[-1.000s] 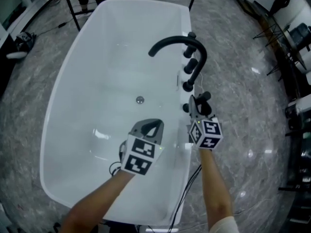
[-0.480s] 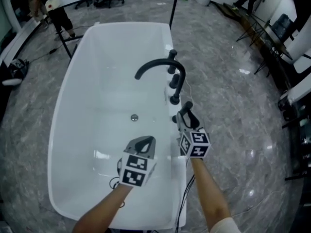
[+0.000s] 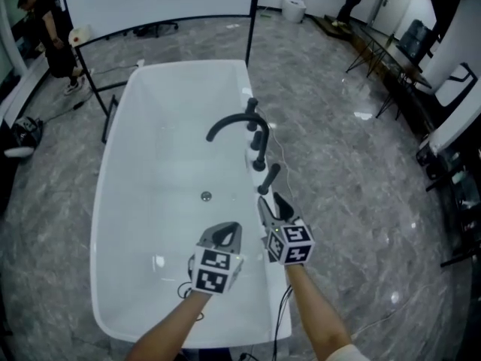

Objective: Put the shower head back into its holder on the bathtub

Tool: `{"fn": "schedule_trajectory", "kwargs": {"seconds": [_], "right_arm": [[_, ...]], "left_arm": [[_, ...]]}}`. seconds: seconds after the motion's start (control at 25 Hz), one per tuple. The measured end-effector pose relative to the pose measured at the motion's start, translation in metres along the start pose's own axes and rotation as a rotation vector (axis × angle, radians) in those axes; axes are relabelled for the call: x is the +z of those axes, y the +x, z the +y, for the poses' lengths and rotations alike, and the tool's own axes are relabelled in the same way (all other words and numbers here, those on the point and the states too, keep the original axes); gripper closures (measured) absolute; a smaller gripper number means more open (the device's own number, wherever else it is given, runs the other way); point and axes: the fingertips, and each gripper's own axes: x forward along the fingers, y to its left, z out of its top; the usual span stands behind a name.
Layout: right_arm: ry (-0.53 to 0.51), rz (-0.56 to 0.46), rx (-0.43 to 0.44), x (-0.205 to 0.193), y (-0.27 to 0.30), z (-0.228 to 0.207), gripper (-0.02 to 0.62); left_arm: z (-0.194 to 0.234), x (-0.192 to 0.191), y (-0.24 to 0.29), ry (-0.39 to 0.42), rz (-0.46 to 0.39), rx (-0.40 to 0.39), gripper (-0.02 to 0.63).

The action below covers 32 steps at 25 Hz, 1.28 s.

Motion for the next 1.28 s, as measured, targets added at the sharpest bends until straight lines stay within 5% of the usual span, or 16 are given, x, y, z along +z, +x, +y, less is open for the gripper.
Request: {"fn": "schedule_trajectory", "kwargs": {"seconds": [0.8, 1.28], "right_arm": [[0.065, -0.097, 0.023, 0.054, -0.195, 0.221, 0.420], [0.057, -0.156, 0.010, 0.037, -0.297, 0.362, 0.537]], "left_arm": [[-0.034, -0.009, -0.224, 0.092, -0.119, -0.079, 0.591], [-0.036, -0.073, -0.364, 0.104, -0.147, -0.111, 0.591]]}}
